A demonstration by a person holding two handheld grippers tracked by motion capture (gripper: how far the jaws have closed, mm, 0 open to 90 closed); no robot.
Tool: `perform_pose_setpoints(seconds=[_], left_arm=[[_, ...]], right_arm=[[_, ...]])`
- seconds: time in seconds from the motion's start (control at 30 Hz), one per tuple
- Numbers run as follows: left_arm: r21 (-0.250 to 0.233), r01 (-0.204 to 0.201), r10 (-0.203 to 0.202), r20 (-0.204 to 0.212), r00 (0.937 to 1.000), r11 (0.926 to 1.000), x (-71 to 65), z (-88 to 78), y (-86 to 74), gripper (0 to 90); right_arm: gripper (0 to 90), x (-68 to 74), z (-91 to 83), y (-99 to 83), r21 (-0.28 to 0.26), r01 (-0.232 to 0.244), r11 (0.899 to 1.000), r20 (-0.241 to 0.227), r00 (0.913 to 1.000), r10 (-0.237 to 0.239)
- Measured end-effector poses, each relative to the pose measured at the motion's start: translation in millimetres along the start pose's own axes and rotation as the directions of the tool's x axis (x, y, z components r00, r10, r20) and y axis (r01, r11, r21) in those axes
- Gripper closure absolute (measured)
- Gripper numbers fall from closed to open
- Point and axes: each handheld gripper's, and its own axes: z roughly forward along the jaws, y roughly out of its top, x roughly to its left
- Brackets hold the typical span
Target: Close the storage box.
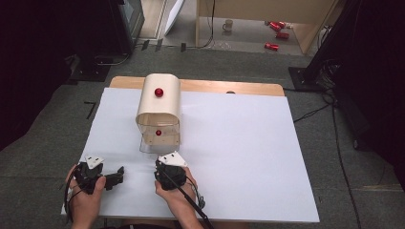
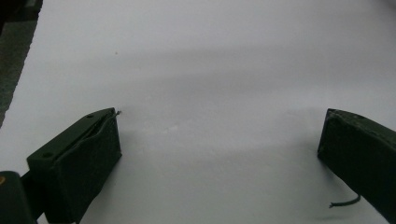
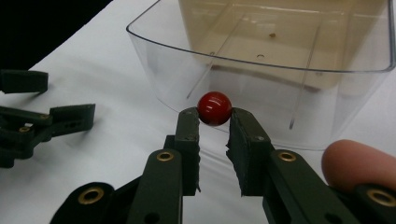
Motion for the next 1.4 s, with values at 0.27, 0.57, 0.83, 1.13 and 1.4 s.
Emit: perform_pose_setpoints(seconds=[0.27,0.57,0.83,1.13,1.4], left_arm=[[0.000,0.000,0.000,0.000,1.0000,1.0000,0.0,0.0,0.0,0.0],[-0.002,0.003,-0.003,0.000,1.0000,1.0000,-0.2,0.2,0.1,0.0],[-0.002,0.001,-0.001,0.000,1.0000,1.0000,-0.1,0.1,0.1,0.0],[-0.002,0.001,-0.001,0.000,1.0000,1.0000,-0.1,0.2,0.1,0.0],[-0.003,0.003,-0.003,0.000,1.0000,1.0000,-0.2,0.2,0.0,0.0]], right_arm=[[75.0,-4.0,6.6,11.8,-0.013,0.007,1.000,0.012,0.9999,-0.007],[75.0,-7.3,13.8,21.1,-0.017,0.011,1.000,0.023,0.9997,-0.011],[75.0,-9.9,21.1,26.1,-0.021,0.011,1.000,0.036,0.9993,-0.011],[74.9,-12.8,28.1,30.0,-0.023,0.012,1.000,0.046,0.9989,-0.011],[74.9,-15.1,34.3,29.1,-0.017,0.012,1.000,0.054,0.9985,-0.012]])
